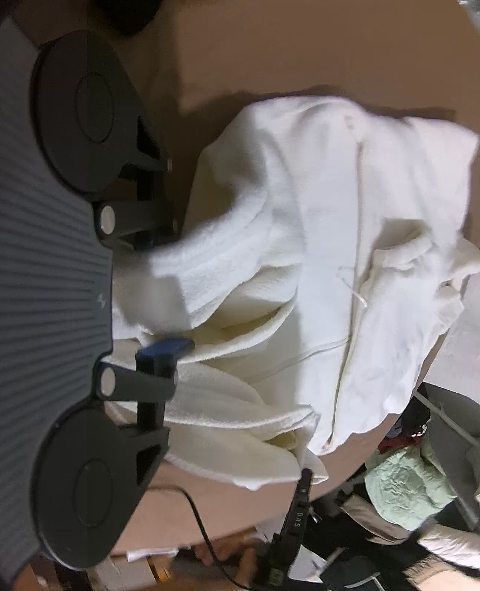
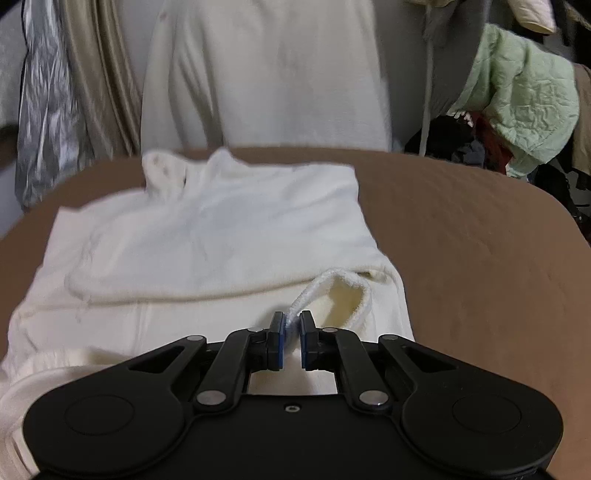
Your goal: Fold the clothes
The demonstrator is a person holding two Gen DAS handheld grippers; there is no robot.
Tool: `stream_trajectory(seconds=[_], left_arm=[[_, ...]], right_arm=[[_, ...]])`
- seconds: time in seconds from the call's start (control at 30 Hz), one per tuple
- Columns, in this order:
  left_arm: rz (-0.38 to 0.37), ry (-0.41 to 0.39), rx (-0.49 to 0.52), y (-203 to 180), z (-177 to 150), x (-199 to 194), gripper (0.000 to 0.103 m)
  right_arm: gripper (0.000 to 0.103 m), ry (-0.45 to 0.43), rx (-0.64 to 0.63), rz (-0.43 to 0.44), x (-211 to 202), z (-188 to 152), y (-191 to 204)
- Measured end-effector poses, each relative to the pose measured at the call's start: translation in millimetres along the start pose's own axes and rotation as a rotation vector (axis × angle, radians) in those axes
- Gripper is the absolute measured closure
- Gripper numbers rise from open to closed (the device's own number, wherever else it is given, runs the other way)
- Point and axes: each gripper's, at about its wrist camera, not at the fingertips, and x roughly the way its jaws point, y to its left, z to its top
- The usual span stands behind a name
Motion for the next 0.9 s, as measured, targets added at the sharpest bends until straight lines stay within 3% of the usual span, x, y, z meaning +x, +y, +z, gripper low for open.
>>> stream_trajectory(seconds=[0.13, 0.2, 0.23, 0.27, 0.37, 0.5, 0.57, 0.7, 0.73, 0.77, 0.8, 0.83, 0.9], left_arm=[[-0.026, 0.051, -0.106, 21.0, -1.5, 6.8, 0.067], [-0.024, 0.087, -0.168, 33.1, -4.7, 13.6, 0.056], [-0.032, 0.106, -0.218, 40.1, -8.2, 16.2, 0.044], [-0.041, 0.125, -0.269, 47.1, -11.6, 18.9, 0.040], [-0.120, 0.144, -0.397, 63.1, -20.6, 23.4, 0.038], [-0.140, 0.142, -0.382, 59.1, -20.4, 30.5, 0.025], [-0.150, 0.141, -0.374, 57.1, -20.2, 34.0, 0.004], [-0.153, 0.133, -0.333, 49.9, -19.8, 38.6, 0.000], [-0.125, 0.120, -0.279, 42.7, -19.5, 35.7, 0.011], [-0.097, 0.108, -0.226, 35.6, -19.1, 32.8, 0.046], [-0.069, 0.095, -0.173, 28.5, -18.7, 29.9, 0.068], [-0.041, 0.083, -0.120, 21.3, -18.4, 27.0, 0.087], [-0.013, 0.052, -0.051, 11.4, -17.4, 19.1, 0.088]], right_arm=[[0.086, 0.114, 0.088, 0.033, 12.5, -9.4, -11.0], [0.082, 0.155, 0.174, 0.082, 19.1, -16.5, -20.4], [0.073, 0.169, 0.207, 0.103, 21.7, -19.0, -23.9], [0.067, 0.173, 0.229, 0.121, 23.1, -20.5, -26.3], [0.061, 0.179, 0.292, 0.177, 25.8, -24.4, -33.4], [0.050, 0.128, 0.333, 0.221, 21.5, -20.6, -41.2], [0.048, 0.098, 0.339, 0.210, 22.8, -19.0, -44.9], [0.047, 0.095, 0.358, 0.229, 43.6, -19.1, -49.7], [0.047, 0.096, 0.362, 0.229, 50.4, -20.2, -49.9], [0.055, 0.091, 0.366, 0.220, 55.4, -21.2, -49.5], [0.064, 0.079, 0.355, 0.213, 57.2, -21.1, -47.2], [0.081, 0.059, 0.325, 0.206, 56.5, -19.9, -43.5], [0.092, 0.009, 0.256, 0.177, 49.2, -16.8, -35.5]])
